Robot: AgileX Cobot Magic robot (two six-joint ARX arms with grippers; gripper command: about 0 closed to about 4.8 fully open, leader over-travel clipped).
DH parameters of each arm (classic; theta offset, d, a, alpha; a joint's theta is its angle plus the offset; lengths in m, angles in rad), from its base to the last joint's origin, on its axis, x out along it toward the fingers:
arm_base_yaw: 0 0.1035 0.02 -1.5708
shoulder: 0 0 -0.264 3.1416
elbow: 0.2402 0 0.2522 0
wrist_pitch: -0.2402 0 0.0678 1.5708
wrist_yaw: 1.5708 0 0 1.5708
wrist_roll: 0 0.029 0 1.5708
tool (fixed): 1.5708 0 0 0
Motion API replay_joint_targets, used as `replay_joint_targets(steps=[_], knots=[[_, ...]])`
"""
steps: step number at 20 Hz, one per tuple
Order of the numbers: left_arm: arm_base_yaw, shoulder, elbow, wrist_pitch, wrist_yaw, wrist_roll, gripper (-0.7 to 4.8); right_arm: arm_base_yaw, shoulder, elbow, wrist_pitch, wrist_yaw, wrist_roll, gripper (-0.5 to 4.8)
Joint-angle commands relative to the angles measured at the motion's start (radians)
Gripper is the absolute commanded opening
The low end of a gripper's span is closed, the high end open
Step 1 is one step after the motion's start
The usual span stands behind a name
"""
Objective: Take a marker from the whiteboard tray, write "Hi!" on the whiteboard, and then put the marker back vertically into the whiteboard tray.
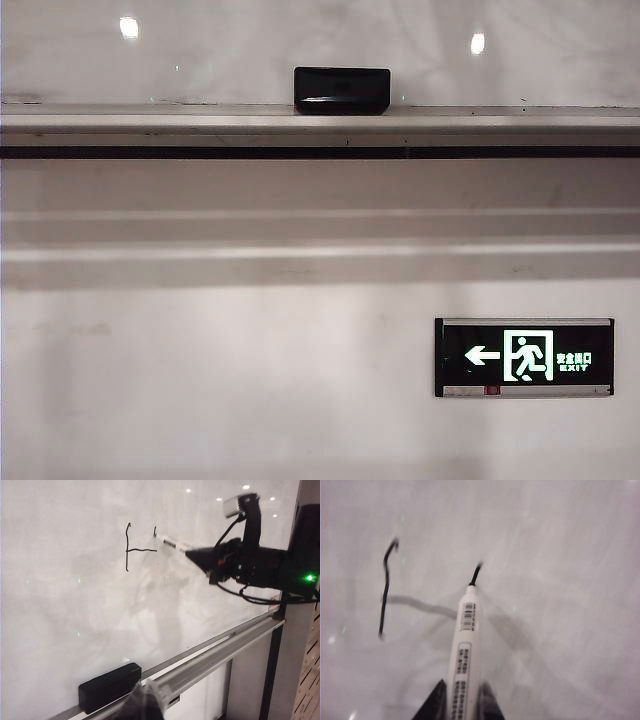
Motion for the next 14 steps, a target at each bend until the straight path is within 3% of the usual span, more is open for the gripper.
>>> replay_joint_targets(steps=[1,14], knots=[[0.000,-0.003,0.005,0.005,0.005,0.000,-0.06,-0.001,-0.004,0.004,-0.066,0.027,0.002,-0.01],[0.000,-0.003,0.005,-0.003,0.006,0.000,-0.06,-0.001,-0.005,0.004,-0.199,0.029,0.029,-0.01]])
